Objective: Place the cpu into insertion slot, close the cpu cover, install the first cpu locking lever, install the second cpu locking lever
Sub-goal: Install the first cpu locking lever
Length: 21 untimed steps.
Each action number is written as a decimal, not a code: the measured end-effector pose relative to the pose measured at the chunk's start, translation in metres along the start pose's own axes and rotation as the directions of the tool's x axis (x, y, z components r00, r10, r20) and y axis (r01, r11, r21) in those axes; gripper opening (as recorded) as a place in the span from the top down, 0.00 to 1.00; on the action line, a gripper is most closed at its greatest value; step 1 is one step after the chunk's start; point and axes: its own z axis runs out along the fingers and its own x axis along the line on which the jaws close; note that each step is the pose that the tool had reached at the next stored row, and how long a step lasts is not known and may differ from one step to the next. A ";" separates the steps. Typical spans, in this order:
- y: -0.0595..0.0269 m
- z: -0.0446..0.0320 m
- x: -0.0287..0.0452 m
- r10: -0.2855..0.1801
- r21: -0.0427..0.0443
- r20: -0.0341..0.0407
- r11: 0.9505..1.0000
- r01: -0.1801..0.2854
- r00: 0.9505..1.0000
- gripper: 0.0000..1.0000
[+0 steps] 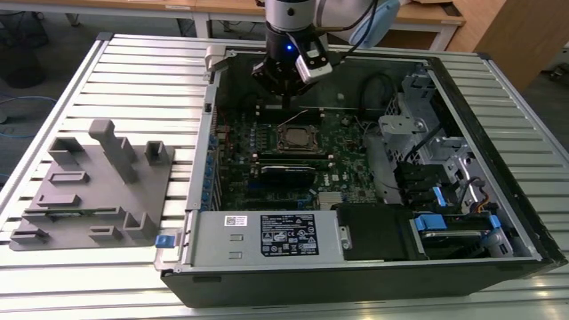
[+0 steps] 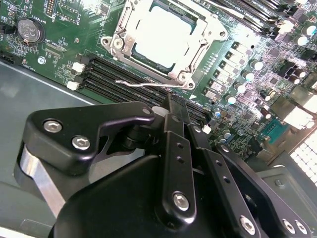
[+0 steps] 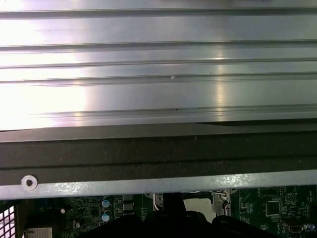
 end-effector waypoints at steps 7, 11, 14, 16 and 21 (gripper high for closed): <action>0.0002 0.0004 -0.0037 0.000 0.000 0.000 1.000 0.000 1.000 0.89; 0.0003 0.0007 -0.0066 0.000 0.000 0.000 1.000 0.000 1.000 0.89; 0.0004 0.0007 -0.0069 0.000 0.000 0.000 1.000 0.000 1.000 0.89; 0.0004 0.0008 -0.0074 0.000 0.000 0.000 1.000 0.000 1.000 0.89; 0.0004 0.0008 -0.0075 0.000 0.000 0.000 1.000 0.000 1.000 0.89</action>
